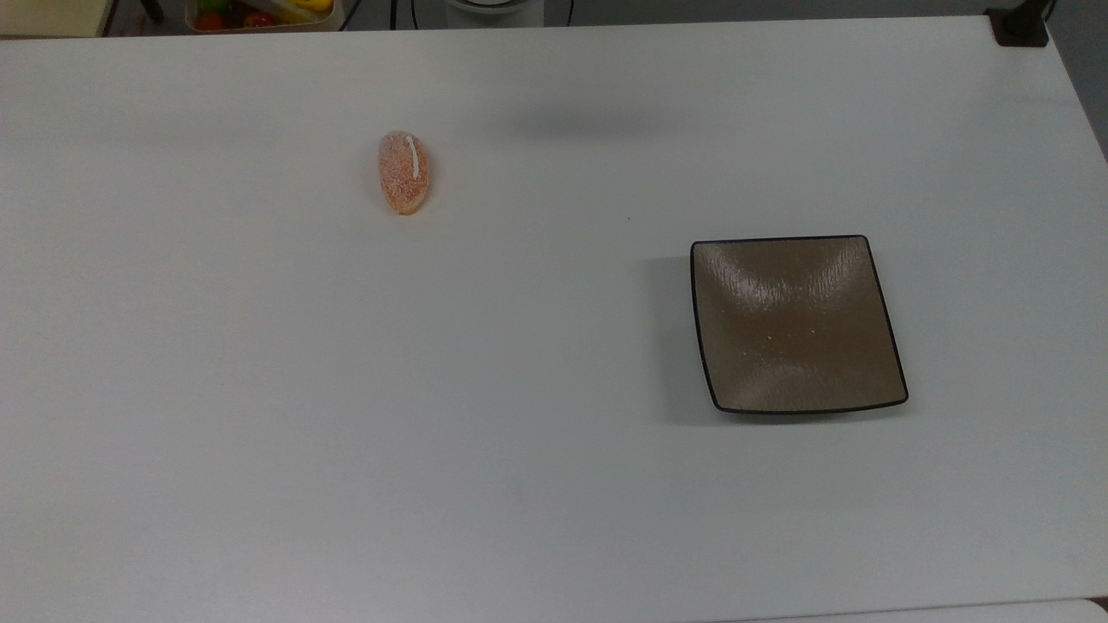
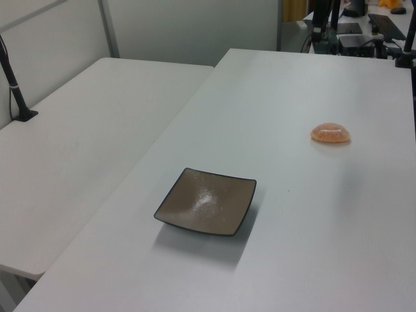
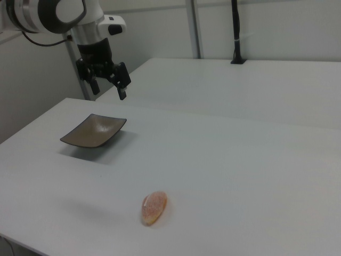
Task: Bread is placed on a ceramic plate
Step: 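Move the open gripper over the orange bread roll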
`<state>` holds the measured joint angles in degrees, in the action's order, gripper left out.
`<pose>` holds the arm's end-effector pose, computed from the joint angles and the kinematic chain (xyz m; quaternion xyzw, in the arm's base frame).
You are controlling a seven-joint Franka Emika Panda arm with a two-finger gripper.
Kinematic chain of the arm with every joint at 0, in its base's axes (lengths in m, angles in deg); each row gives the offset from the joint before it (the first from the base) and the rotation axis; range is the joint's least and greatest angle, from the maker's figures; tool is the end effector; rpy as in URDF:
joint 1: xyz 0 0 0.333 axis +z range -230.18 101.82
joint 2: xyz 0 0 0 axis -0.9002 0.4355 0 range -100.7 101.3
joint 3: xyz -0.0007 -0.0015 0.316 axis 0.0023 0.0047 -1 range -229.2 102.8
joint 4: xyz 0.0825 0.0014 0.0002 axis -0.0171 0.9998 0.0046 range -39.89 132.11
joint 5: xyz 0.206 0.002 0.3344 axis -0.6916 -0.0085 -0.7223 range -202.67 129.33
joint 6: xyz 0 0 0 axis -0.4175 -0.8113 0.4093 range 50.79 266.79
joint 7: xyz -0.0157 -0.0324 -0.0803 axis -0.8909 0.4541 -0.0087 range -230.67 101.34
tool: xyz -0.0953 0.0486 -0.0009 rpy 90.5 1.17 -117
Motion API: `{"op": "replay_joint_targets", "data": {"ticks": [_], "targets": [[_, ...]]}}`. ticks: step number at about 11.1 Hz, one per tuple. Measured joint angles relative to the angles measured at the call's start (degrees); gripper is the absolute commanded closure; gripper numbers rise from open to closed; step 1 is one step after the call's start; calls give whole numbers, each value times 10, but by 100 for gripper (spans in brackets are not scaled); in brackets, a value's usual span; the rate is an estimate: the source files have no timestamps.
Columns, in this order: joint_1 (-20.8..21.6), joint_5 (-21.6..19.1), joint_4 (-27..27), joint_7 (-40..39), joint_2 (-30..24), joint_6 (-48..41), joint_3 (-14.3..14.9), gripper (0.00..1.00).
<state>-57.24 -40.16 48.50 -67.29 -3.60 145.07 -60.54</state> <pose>0.5373 0.0455 0.6474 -0.9968 -0.0596 -0.0412 0.0326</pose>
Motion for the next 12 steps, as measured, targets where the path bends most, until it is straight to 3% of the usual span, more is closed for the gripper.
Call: {"op": "replay_joint_targets", "data": {"ticks": [12], "targets": [[12, 0, 25, -6, 19, 22, -2, 0]]}}
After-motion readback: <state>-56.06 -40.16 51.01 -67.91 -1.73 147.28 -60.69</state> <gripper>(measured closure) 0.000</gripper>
